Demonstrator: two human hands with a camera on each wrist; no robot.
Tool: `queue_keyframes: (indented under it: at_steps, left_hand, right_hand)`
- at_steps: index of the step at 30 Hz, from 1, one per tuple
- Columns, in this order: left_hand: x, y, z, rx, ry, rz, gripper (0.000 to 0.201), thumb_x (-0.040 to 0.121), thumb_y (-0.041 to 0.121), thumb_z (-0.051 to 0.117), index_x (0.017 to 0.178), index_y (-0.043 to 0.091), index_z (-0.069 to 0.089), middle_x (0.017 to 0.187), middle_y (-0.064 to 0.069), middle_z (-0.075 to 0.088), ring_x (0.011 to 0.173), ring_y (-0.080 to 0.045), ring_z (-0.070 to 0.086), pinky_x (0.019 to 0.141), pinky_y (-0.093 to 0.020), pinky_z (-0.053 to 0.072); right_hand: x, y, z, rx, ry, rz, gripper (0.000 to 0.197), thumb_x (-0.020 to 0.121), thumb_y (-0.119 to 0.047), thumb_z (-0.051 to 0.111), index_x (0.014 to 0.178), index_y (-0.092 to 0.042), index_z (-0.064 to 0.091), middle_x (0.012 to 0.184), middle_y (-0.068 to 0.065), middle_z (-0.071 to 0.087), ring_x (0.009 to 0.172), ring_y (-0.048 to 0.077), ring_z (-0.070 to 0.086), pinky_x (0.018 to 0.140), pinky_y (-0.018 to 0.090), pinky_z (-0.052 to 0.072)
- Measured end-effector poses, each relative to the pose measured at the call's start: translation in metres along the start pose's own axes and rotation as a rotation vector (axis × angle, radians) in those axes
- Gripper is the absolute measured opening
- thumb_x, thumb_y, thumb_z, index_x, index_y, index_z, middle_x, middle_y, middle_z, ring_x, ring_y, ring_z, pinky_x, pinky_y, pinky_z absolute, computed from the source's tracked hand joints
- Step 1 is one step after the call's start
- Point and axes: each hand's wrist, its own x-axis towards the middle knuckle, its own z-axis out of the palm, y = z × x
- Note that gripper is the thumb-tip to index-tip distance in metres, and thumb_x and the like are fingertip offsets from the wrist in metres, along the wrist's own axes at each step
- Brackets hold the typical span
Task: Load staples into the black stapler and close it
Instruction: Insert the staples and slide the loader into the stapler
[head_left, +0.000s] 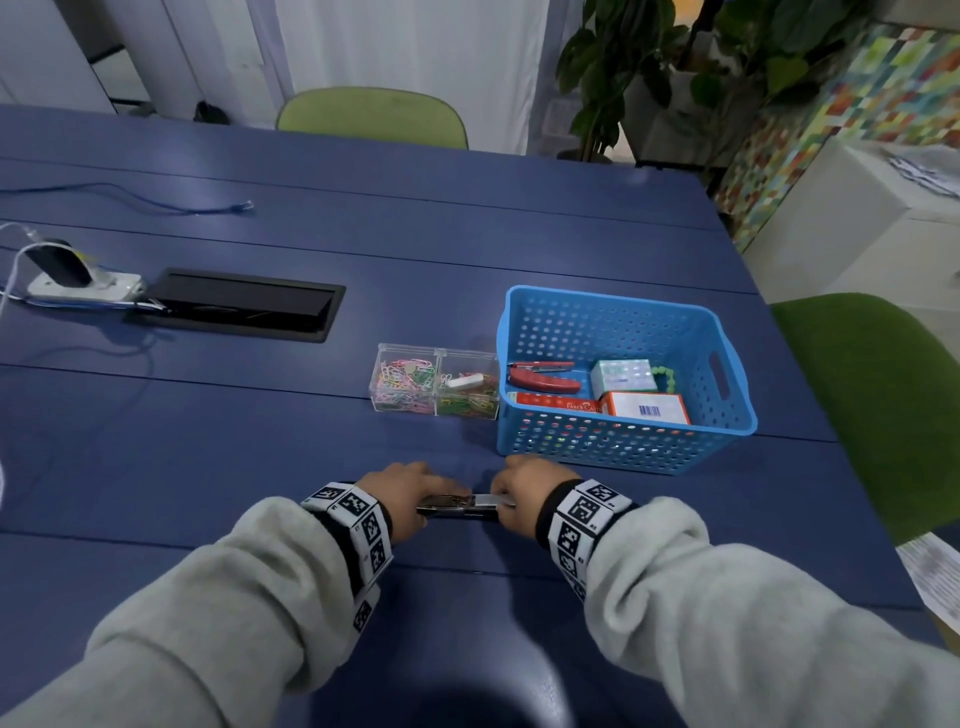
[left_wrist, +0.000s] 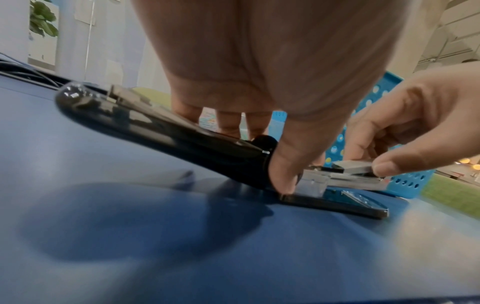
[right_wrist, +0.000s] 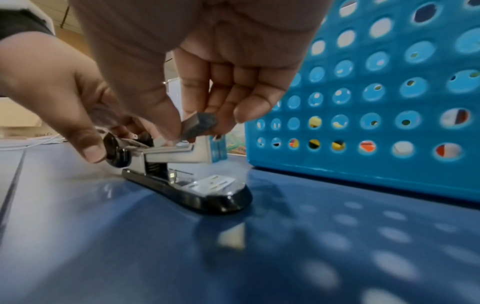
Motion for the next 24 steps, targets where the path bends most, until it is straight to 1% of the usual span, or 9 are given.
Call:
queue_keyframes:
  at_steps: [3, 11, 13, 16, 18, 20, 22, 24]
  left_hand:
    - [0.000, -0.001, 0.000, 0.005, 0.004, 0.005, 0.060, 0.086, 0.013, 0.051, 0.126, 0.055, 0.038, 0.128, -0.003, 0.048, 0.120, -0.027, 0.045, 0.100, -0.045, 0.044]
    - [0.003, -0.003, 0.002, 0.006, -0.002, 0.019, 0.060, 0.085, 0.013, 0.052, 0.128, 0.052, 0.038, 0.129, -0.003, 0.048, 0.120, -0.027, 0.045, 0.102, -0.045, 0.043]
    - [0.004, -0.005, 0.002, -0.024, 0.013, 0.016, 0.059, 0.085, 0.013, 0.055, 0.131, 0.047, 0.039, 0.128, -0.004, 0.048, 0.121, -0.025, 0.046, 0.103, -0.042, 0.042]
    - [0.004, -0.011, 0.002, -0.089, 0.052, -0.023, 0.062, 0.082, 0.014, 0.064, 0.135, 0.033, 0.038, 0.130, -0.004, 0.045, 0.120, -0.024, 0.048, 0.102, -0.034, 0.040]
    - [0.003, -0.018, 0.002, -0.112, 0.095, -0.074, 0.061, 0.077, 0.016, 0.070, 0.131, 0.026, 0.043, 0.131, -0.003, 0.043, 0.118, -0.023, 0.050, 0.102, -0.034, 0.042]
    - [0.001, -0.026, 0.002, -0.095, 0.128, -0.128, 0.054, 0.074, 0.019, 0.072, 0.123, 0.023, 0.049, 0.128, -0.003, 0.045, 0.114, -0.023, 0.052, 0.100, -0.034, 0.044]
    - [-0.003, -0.034, 0.000, -0.048, 0.130, -0.173, 0.044, 0.074, 0.023, 0.073, 0.114, 0.020, 0.055, 0.125, -0.004, 0.047, 0.110, -0.023, 0.053, 0.098, -0.034, 0.045]
    - [-0.007, -0.040, -0.001, -0.005, 0.121, -0.198, 0.040, 0.075, 0.028, 0.072, 0.111, 0.020, 0.057, 0.123, -0.004, 0.048, 0.110, -0.023, 0.053, 0.098, -0.035, 0.044]
  right_hand:
    - [0.001, -0.001, -0.001, -0.011, -0.015, 0.002, 0.025, 0.086, -0.017, 0.050, 0.105, -0.009, 0.065, 0.111, 0.014, 0.058, 0.103, 0.032, 0.055, 0.087, 0.036, 0.047]
    - [0.005, -0.004, 0.004, -0.067, -0.032, -0.017, 0.026, 0.091, -0.015, 0.047, 0.108, -0.005, 0.064, 0.113, 0.016, 0.056, 0.107, 0.034, 0.052, 0.088, 0.038, 0.046]
    - [0.007, -0.002, 0.005, -0.030, -0.044, -0.011, 0.025, 0.090, -0.019, 0.051, 0.107, -0.007, 0.064, 0.113, 0.015, 0.055, 0.108, 0.033, 0.052, 0.090, 0.037, 0.045]
    - [0.004, 0.006, 0.006, 0.038, -0.074, 0.034, 0.025, 0.088, -0.025, 0.056, 0.108, -0.011, 0.064, 0.116, 0.014, 0.054, 0.110, 0.031, 0.051, 0.093, 0.035, 0.043]
    - [0.001, 0.013, 0.008, 0.071, -0.080, 0.070, 0.026, 0.088, -0.027, 0.056, 0.108, -0.012, 0.062, 0.117, 0.012, 0.055, 0.110, 0.029, 0.051, 0.093, 0.034, 0.043]
    - [-0.001, 0.019, 0.010, 0.111, -0.076, 0.103, 0.026, 0.087, -0.029, 0.058, 0.107, -0.014, 0.062, 0.116, 0.010, 0.056, 0.109, 0.028, 0.052, 0.091, 0.032, 0.043]
    - [-0.002, 0.025, 0.012, 0.162, -0.072, 0.144, 0.025, 0.086, -0.031, 0.059, 0.106, -0.016, 0.062, 0.110, 0.008, 0.057, 0.106, 0.026, 0.054, 0.090, 0.031, 0.043]
    - [-0.003, 0.031, 0.013, 0.201, -0.065, 0.176, 0.025, 0.085, -0.033, 0.060, 0.106, -0.019, 0.062, 0.100, 0.003, 0.052, 0.104, 0.025, 0.054, 0.089, 0.031, 0.043]
